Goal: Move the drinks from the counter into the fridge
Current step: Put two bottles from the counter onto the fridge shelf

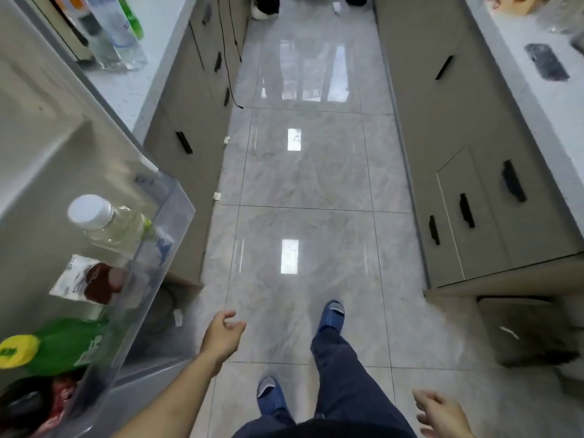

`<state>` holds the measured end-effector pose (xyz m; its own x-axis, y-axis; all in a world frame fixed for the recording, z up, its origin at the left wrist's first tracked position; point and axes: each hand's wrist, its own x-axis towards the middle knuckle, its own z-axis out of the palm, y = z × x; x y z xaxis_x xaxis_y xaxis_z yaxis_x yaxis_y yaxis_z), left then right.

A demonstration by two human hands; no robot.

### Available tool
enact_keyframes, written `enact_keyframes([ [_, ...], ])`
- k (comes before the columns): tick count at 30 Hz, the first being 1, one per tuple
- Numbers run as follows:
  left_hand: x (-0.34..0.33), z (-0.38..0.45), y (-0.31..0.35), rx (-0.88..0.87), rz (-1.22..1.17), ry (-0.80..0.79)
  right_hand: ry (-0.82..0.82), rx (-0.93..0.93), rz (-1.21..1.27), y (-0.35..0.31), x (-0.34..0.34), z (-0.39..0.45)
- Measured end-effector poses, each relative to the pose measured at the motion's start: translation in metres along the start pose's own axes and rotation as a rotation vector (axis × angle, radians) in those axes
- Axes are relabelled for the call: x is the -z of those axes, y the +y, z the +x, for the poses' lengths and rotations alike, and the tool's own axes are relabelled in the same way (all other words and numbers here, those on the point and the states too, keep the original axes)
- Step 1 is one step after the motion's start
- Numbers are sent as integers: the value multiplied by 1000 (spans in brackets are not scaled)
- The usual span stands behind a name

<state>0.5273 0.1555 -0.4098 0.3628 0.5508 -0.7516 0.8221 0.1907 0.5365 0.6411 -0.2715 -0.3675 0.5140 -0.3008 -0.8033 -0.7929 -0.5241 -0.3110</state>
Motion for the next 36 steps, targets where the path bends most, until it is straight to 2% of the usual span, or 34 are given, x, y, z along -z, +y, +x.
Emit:
enact_keyframes([
  [4, -10, 29, 35, 50, 3, 67, -27, -10, -8, -55, 1, 43],
  [8, -14, 33, 73, 159, -9, 179, -70, -28, -49, -148, 12, 91],
  [13, -27, 42, 121, 242, -124, 308, -156, 141, -138, -294, 5, 129],
  [18, -31, 55, 152, 316, -233, 367, -282, 302, -232, -432, -43, 128],
  [22, -31, 75, 168, 426, -302, 389, -405, 405, -317, -517, -92, 123],
  [25, -26, 91, 186, 434, -364, 446, -440, 440, -380, -568, -126, 121],
  [28, -8, 114, 212, 426, -410, 393, -442, 459, -433, -611, -155, 122],
  [32, 13, 140, 251, 464, -500, 536, -419, 487, -550, -665, -184, 115],
  [36, 41, 157, 294, 458, -556, 503, -424, 545, -637, -716, -216, 111],
])
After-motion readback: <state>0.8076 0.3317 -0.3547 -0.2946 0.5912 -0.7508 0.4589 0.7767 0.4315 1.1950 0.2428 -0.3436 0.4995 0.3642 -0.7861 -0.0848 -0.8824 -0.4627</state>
